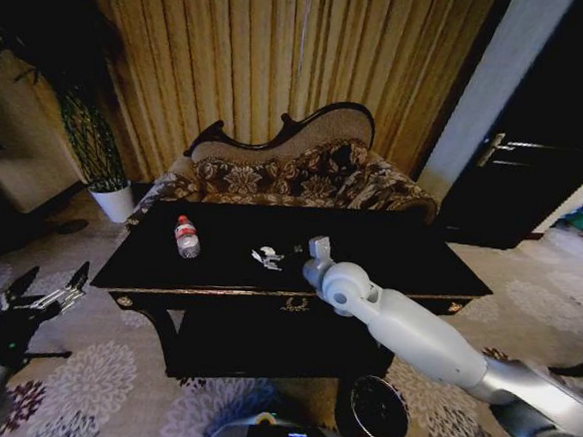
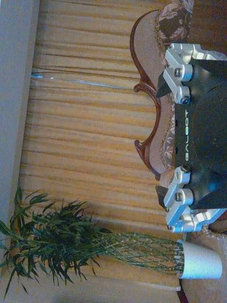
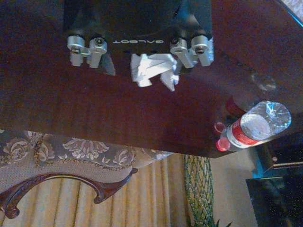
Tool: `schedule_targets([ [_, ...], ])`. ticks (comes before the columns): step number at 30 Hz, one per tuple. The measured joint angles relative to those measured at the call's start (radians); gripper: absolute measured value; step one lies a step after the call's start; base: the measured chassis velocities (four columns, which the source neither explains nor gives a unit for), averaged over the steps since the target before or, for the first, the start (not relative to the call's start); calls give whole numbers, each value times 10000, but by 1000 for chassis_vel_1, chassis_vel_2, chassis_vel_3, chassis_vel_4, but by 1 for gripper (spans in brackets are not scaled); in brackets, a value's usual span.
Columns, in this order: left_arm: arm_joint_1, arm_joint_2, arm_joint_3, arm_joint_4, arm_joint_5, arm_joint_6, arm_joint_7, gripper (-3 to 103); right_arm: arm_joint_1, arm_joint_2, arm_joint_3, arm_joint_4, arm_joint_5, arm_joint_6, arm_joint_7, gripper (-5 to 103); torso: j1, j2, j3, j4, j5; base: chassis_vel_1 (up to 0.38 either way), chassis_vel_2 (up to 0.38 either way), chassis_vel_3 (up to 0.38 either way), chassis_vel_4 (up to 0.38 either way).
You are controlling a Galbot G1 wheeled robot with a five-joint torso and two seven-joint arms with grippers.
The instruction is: Move to the front of the table and place the trash on the table into the trash bin.
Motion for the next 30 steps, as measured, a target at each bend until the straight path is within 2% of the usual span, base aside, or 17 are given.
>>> schedule_targets([
  [1, -2, -3, 3, 2, 3, -2, 16, 100, 12, -17, -5, -21, -54, 9, -54, 68, 0, 0, 0, 0, 0, 0, 0, 0, 0],
  [2, -11, -4, 5, 2, 5, -2, 29, 100, 39, -31, -5, -40, -86, 26, -89, 57, 0, 0, 0, -1, 0, 0, 0, 0, 0],
  [4, -13, -5, 5, 2, 5, -3, 30, 100, 51, -35, -5, -46, -95, 39, -97, 57, 0, 0, 0, 0, 0, 0, 0, 0, 0],
  [5, -17, -6, 6, 1, 5, -3, 30, 100, 59, -40, -4, -48, -98, 54, -102, 52, 0, 0, 0, 0, 0, 0, 0, 0, 0],
  [6, -17, -6, 6, 1, 5, -3, 30, 100, 59, -40, -4, -48, -98, 54, -102, 52, 0, 0, 0, 0, 0, 0, 0, 0, 0],
  [9, -15, -18, 9, -6, 5, -3, 37, 100, 42, -53, 4, -48, -134, 81, -103, 36, 0, 0, 0, 0, 0, 0, 0, 0, 0],
  [10, -15, -18, 9, -6, 5, -3, 37, 100, 42, -53, 4, -48, -134, 81, -103, 36, 0, 0, 0, 0, 0, 0, 0, 0, 0],
  [13, 24, -42, 0, -6, 6, -26, 61, 100, -24, -79, 14, -44, -195, 150, -103, 19, 0, 0, 0, 0, 0, 0, 0, 0, 0],
  [16, 28, -45, -4, -5, 6, -41, 67, 100, -39, -92, 15, -37, -207, 183, -104, 14, 0, 0, 0, 0, 0, 0, 0, 0, 0],
  [18, 30, -48, -9, -6, 6, -47, 71, 100, -47, -110, 33, -20, -213, 224, -104, 3, 0, 0, 0, 0, 0, 0, 0, 0, 0],
  [30, 24, -69, -10, -28, 5, -60, 78, 100, -222, -225, 380, 141, -229, 362, -103, 0, 0, 0, 0, 0, 0, 0, 0, 0, 0],
])
